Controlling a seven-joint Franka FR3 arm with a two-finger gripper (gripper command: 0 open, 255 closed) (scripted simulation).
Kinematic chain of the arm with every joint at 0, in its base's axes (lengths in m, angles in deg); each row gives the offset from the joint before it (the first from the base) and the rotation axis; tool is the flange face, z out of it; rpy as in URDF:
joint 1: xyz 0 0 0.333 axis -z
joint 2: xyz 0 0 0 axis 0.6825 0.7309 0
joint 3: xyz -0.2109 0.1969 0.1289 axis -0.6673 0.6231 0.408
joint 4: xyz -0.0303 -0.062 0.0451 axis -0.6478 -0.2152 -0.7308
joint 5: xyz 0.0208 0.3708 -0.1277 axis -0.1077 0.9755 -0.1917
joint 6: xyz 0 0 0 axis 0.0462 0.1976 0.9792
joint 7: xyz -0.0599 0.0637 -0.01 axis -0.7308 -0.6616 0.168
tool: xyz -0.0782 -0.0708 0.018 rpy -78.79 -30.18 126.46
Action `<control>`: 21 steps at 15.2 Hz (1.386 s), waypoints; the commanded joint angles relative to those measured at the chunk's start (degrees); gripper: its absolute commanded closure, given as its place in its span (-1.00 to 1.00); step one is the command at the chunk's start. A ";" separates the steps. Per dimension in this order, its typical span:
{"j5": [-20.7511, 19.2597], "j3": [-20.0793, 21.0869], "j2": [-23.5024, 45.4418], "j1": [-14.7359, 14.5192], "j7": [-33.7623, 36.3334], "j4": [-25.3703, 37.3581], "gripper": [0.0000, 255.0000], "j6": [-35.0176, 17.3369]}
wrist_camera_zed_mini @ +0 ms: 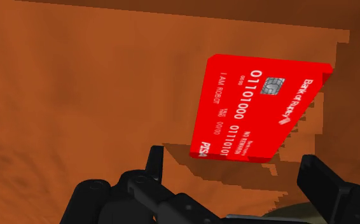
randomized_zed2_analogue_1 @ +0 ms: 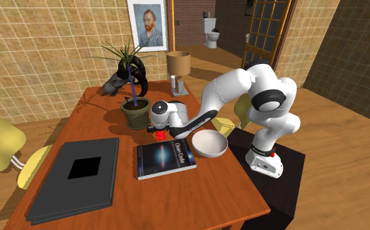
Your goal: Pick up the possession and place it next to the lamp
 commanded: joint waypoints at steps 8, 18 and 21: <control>0.09 0.11 -0.10 0.22 -0.12 0.16 1.00 -0.01; -1.43 -2.21 2.50 -1.92 -0.43 0.87 1.00 2.94; -2.30 -3.49 3.96 -3.07 -0.68 1.54 1.00 4.77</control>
